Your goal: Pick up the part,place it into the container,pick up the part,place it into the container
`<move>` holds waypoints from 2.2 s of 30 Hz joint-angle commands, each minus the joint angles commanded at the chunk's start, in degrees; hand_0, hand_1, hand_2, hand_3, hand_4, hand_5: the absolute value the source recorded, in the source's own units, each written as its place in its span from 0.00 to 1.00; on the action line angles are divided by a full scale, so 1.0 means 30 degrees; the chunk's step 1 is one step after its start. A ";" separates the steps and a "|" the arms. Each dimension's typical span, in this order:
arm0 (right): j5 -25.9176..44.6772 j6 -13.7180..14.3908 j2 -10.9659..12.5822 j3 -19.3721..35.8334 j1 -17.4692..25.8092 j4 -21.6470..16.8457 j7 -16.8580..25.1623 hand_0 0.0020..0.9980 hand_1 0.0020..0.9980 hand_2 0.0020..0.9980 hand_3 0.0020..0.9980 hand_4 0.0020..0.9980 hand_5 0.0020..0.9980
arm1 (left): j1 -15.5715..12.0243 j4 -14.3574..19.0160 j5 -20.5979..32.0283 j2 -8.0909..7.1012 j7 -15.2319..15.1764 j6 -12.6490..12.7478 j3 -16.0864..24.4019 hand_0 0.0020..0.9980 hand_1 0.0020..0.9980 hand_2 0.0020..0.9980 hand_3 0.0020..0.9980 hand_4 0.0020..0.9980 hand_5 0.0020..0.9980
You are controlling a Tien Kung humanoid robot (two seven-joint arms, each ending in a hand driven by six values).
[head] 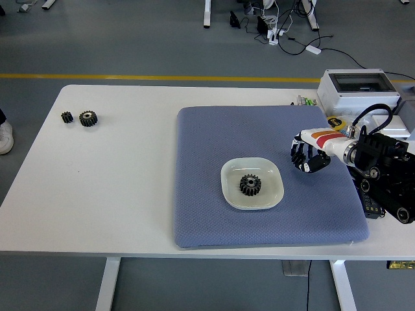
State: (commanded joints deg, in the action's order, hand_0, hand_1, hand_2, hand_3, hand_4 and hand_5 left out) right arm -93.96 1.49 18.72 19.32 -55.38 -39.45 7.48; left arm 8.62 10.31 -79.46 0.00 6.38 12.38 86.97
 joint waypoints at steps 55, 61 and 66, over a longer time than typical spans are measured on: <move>-0.4264 -0.0794 0.0122 -0.1682 -0.0537 -0.7324 -0.1756 0.29 0.41 0.51 0.49 0.66 0.17 | -0.0076 0.0000 -0.0336 0.0000 0.0058 0.0026 0.0429 0.68 0.67 0.68 0.57 0.67 0.61; -0.4278 -0.0789 0.0156 -0.1706 -0.0463 -0.7116 -0.1823 0.29 0.42 0.52 0.49 0.66 0.17 | -0.0063 0.0000 -0.0426 0.0000 0.0084 0.0020 0.0488 0.69 0.67 0.68 0.56 0.67 0.61; -0.4302 -0.0893 0.0205 -0.1682 -0.0453 -0.7135 -0.1643 0.28 0.42 0.55 0.51 0.66 0.16 | -0.0061 0.0000 -0.0440 0.0000 0.0088 0.0022 0.0501 0.68 0.67 0.68 0.57 0.67 0.61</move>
State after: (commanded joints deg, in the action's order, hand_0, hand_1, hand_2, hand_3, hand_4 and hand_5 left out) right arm -106.87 -1.19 19.34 14.27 -56.74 -60.86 2.55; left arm 8.44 10.31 -80.78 0.00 6.65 12.45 88.47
